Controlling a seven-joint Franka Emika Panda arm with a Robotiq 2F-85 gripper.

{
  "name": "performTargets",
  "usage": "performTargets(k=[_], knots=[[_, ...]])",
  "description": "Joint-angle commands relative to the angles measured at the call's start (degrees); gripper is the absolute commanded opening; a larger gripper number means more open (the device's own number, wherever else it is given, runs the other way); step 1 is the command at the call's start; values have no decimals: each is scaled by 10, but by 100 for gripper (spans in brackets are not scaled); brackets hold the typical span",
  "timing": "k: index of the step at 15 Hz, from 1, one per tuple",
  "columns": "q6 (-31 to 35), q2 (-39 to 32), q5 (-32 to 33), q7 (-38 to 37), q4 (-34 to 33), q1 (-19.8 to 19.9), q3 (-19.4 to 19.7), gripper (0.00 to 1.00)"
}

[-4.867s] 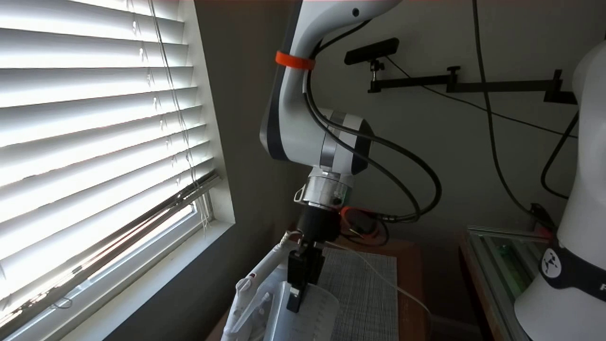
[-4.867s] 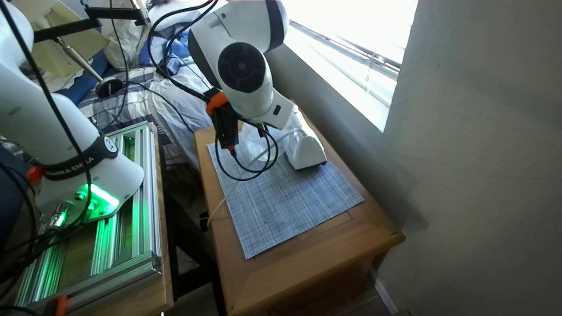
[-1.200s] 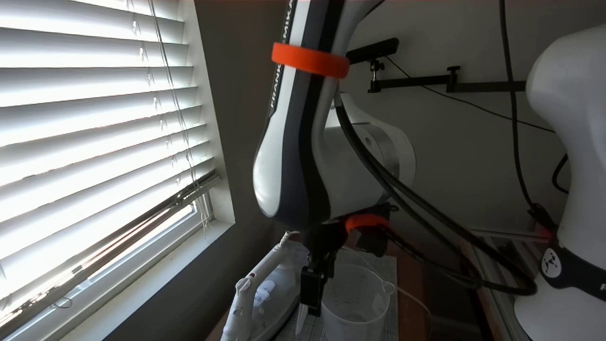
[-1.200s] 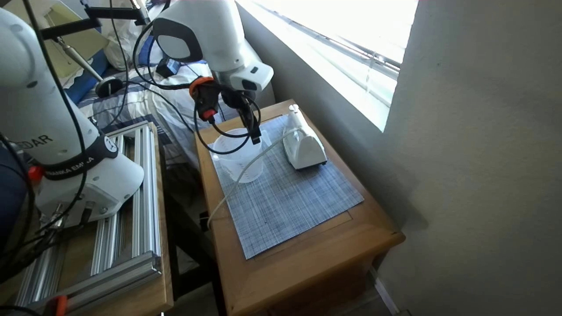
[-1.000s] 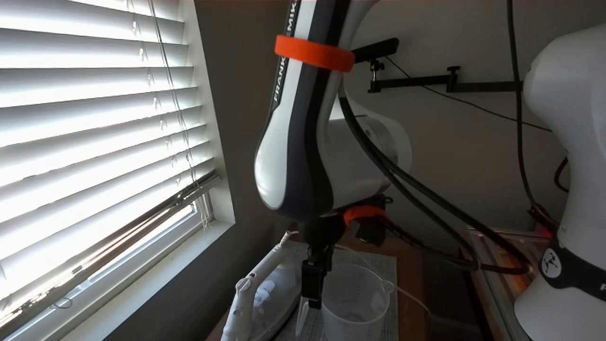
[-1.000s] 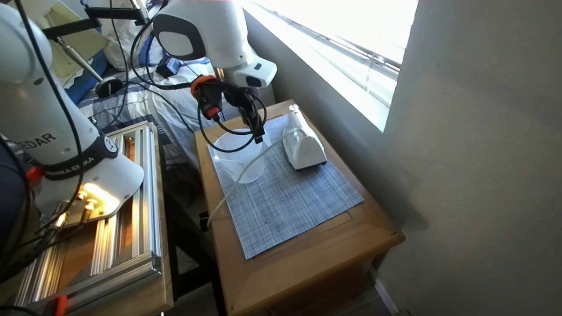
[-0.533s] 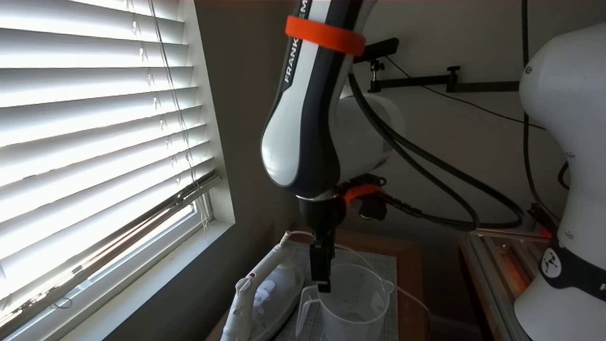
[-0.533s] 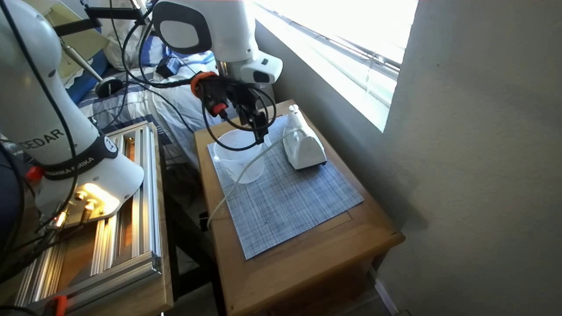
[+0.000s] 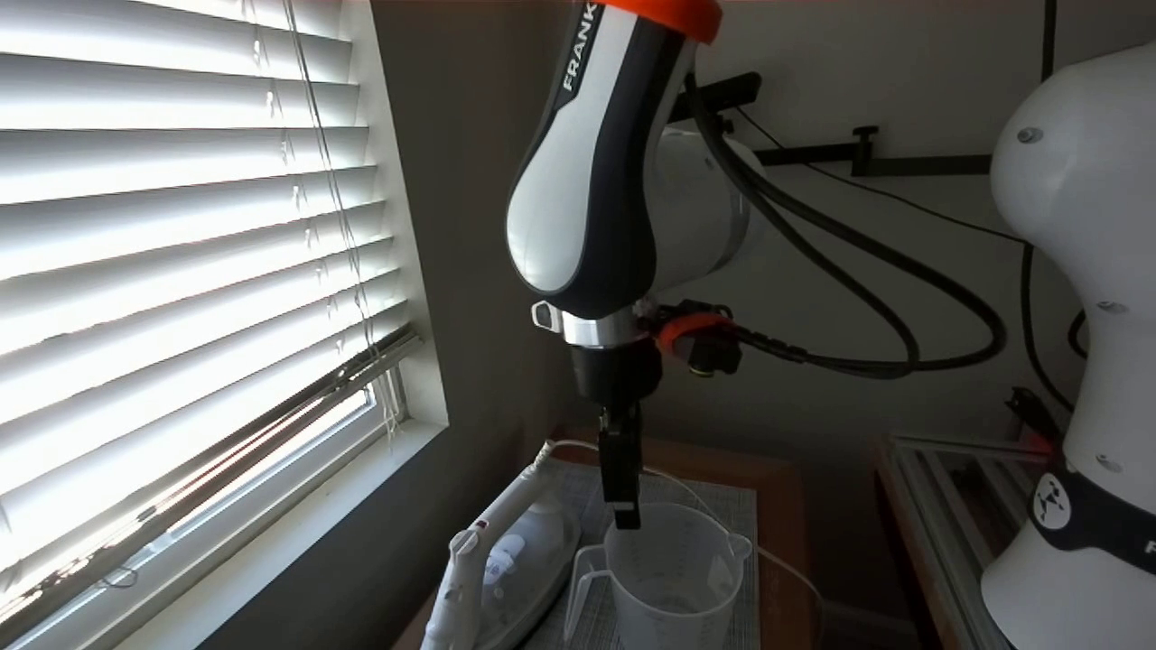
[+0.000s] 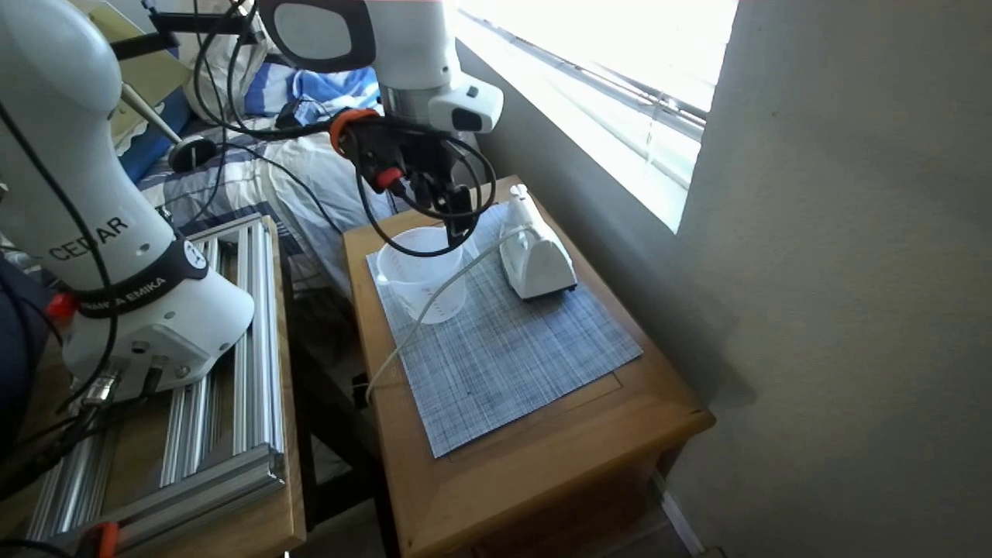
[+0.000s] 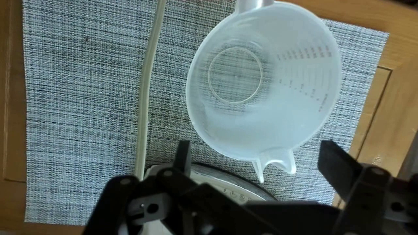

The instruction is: Pick up the clear measuring cup and place it the right side up on the blue mat

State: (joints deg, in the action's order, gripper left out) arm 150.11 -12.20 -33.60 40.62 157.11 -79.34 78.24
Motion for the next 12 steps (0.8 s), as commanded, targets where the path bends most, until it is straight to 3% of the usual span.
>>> performTargets(k=[1,7,12], knots=[[-1,0,0,0,0,-4,4,100],[-1,0,1,0,0,-6,5,100],[9,16,1,25,3,-66,55,100]])
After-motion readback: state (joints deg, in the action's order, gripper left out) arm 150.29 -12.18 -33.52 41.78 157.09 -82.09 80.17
